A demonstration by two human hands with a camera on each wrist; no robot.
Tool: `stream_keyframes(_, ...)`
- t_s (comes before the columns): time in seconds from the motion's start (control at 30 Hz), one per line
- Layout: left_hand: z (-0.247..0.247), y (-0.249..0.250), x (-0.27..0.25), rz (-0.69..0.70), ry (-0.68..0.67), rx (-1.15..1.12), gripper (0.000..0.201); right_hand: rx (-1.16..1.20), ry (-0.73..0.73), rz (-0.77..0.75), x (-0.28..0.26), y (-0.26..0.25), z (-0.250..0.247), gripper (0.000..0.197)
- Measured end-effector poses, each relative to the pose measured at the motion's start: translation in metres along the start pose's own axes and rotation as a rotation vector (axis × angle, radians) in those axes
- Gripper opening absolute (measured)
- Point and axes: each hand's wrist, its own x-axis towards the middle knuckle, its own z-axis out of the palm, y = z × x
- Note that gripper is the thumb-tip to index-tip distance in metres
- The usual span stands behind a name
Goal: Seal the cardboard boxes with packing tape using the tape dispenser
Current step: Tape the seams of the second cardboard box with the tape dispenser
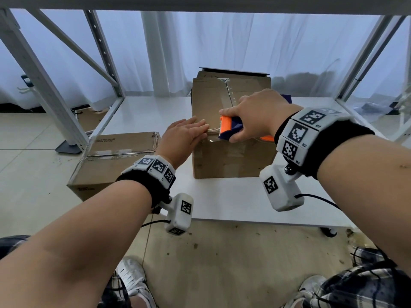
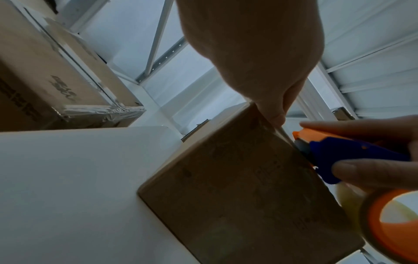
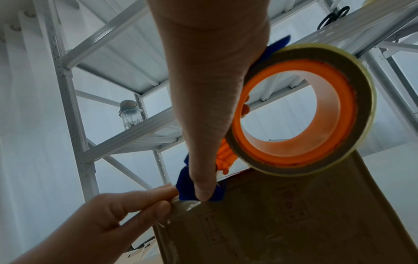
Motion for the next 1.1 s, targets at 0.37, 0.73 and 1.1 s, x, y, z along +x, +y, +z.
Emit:
stream_keyframes(0.37,-0.002,-0.010,-0.003,-0.015,-0.011,-0.094,0.035,0.030,-0.011,0.002,0.003,-0.009,-0.006,0.078)
stream_keyframes(0.73,-0.003,-0.004,-0.001,-0.040,-0.037,-0.133,0.036,0.026,-0.031,0.026,-0.021,0.009,0.003,0.079)
stream_keyframes(1.1,-0.013,-0.008,0.001,0.124,-0.090,0.046,0.037,0.066,-0.050,0.022,-0.016,0.009,0.002,0.079)
